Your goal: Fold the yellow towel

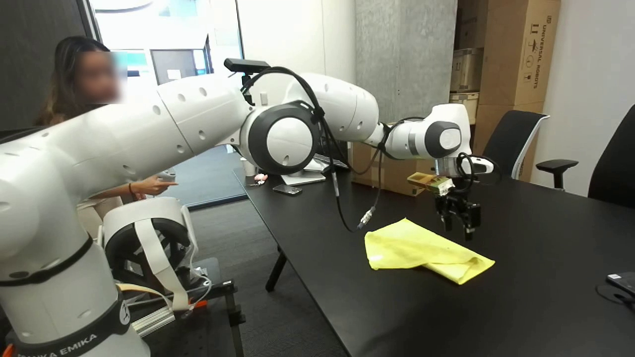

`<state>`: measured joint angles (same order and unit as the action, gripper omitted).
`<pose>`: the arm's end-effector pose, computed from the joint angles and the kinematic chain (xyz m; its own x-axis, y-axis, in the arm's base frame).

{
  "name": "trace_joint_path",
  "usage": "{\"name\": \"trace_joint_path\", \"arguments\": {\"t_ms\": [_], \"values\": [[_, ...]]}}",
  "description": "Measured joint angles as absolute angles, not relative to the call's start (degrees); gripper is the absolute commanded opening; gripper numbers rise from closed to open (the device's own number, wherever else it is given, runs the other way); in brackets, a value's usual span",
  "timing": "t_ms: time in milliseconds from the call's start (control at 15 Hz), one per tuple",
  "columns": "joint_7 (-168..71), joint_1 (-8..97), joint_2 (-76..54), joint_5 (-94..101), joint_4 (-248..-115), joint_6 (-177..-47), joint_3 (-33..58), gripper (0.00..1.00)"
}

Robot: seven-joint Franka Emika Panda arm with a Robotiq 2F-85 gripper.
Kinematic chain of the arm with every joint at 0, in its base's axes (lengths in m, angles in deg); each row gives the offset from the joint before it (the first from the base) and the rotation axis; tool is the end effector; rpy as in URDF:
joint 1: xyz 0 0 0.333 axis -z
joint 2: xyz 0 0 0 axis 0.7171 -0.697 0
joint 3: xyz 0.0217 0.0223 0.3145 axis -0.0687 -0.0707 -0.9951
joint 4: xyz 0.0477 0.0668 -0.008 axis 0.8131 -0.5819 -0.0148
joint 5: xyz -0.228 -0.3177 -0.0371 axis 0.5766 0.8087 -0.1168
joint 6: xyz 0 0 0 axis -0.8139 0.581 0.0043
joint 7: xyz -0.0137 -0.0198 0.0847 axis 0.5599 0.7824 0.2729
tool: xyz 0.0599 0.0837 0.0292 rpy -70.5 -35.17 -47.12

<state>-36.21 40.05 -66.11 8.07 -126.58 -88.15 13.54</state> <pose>0.8055 0.0397 0.2010 0.9836 -0.1646 0.0737 -0.1758 -0.9660 0.1894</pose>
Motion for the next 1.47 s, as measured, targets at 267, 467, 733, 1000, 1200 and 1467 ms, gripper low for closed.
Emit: {"name": "trace_joint_path", "arguments": {"t_ms": [267,467,733,1000,1200,1467], "values": [[-36.2,39.8,-65.0,8.1,-126.8,-85.9,13.5,1.0],[-36.2,39.3,-63.0,8.1,-128.0,-83.6,13.4,1.0],[-36.0,38.5,-58.3,8.1,-133.7,-83.5,13.4,1.0],[-35.3,37.5,-51.9,8.1,-142.8,-84.7,13.4,1.0],[-34.3,36.8,-47.3,8.1,-150.1,-85.4,13.4,1.0],[-32.0,35.9,-41.9,8.0,-160.2,-88.1,12.7,1.0]]}}
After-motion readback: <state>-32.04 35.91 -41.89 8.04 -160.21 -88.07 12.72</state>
